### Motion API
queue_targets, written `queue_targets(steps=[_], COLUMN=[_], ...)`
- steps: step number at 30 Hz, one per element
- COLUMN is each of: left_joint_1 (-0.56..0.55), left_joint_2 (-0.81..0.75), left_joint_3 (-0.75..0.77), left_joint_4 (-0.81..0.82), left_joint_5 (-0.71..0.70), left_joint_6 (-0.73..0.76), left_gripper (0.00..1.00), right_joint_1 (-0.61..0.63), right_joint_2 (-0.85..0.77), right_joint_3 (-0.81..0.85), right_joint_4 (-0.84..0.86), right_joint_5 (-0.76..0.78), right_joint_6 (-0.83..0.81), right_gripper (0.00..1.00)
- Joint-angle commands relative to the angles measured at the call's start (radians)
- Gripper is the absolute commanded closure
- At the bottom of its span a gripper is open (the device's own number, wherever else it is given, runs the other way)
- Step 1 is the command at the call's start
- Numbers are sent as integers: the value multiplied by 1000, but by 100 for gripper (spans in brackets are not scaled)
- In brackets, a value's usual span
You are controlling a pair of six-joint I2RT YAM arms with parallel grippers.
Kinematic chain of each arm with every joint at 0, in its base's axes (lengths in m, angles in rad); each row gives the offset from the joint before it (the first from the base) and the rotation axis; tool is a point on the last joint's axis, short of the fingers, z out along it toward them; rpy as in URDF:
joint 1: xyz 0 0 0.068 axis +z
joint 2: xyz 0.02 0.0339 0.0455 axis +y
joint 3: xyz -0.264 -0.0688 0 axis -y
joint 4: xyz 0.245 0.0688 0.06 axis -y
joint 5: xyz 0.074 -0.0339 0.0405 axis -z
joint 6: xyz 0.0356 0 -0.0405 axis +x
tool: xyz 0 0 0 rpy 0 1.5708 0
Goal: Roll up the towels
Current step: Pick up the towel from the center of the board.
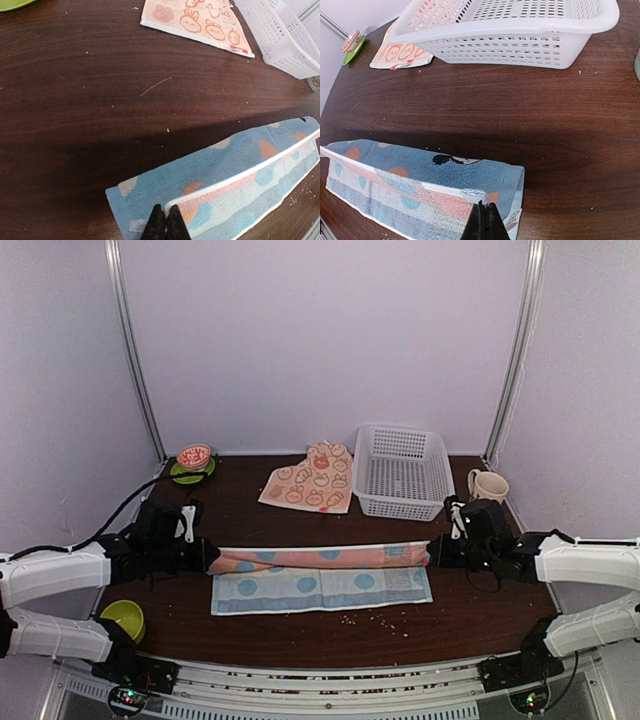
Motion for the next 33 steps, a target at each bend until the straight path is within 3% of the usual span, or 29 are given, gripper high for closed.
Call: queue_targets(steps=[1, 12, 23, 33], left_joint_1=[-20, -47, -112, -116], left_joint_2=[-5, 29, -48, -64], left_joint_3=[7, 182, 15, -20], left_joint_4=[-3, -9, -14, -19], left_joint_5=[1, -27, -40, -43], left_joint_6=[16, 133, 76, 51], left_gripper=[100, 100, 100, 100], right_joint_1=[-4, -6, -7, -6], right_joint_2=[-70, -67, -85, -120], right_joint_3=[-34, 46, -56, -96], right_joint_4=[-10, 1, 19, 1], right_joint_5=[90, 80, 58, 47], right_joint_6=[40, 12, 37, 48], right_gripper=[100, 100, 100, 100])
